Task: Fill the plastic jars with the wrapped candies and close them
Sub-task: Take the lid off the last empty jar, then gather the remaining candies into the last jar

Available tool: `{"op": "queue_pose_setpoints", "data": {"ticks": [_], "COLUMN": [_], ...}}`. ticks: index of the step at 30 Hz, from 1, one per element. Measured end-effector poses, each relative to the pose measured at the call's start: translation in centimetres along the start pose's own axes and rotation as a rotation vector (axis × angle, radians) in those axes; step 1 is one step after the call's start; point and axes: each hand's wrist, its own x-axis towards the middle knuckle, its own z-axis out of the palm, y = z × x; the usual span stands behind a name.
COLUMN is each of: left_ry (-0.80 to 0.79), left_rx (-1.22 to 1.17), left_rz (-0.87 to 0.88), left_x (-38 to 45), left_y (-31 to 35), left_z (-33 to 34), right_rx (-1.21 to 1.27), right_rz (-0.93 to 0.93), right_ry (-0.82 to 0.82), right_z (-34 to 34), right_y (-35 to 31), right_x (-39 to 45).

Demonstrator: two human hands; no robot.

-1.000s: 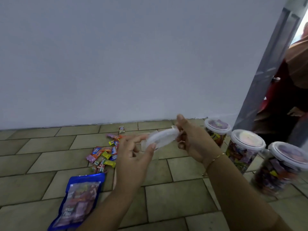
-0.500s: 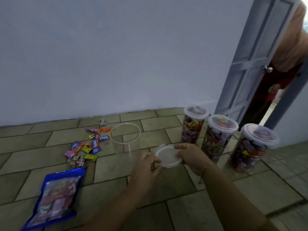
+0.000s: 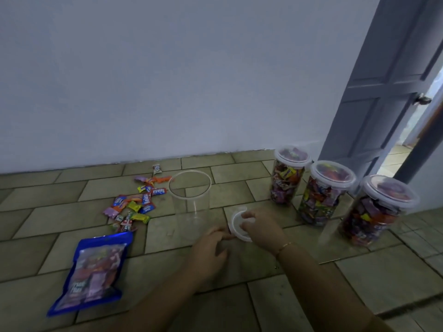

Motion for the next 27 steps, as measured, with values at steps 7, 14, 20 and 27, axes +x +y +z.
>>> {"op": "queue_pose_setpoints", "data": {"ticks": [7, 14, 20, 27], "left_ry": [0.181, 0.305, 0.399, 0.424], "left_rx": [0.03, 0.041, 0.023, -0.012], "left_rz": [-0.164, -0.295, -0.361, -0.391], "left_x": [-2.2, -4.5, -5.8, -6.1], "left_y": [-2.2, -5.4, -7.4, -8.4], "left_z": [-2.5, -5.0, -6.4, -8.4], "right_rx": [-0.087, -0.202, -0.106, 0.071], "right_rz": [-0.177, -0.326, -0.325, -0.27], "right_ry": [-0.406, -0.593, -0.544, -0.408], "right_z": [1.9, 5.5, 10.6, 14.3], "right_y": [-5.6, -9.1, -10.8, -12.0], "right_x": [-1.9, -2.3, -1.2, -0.1]}}
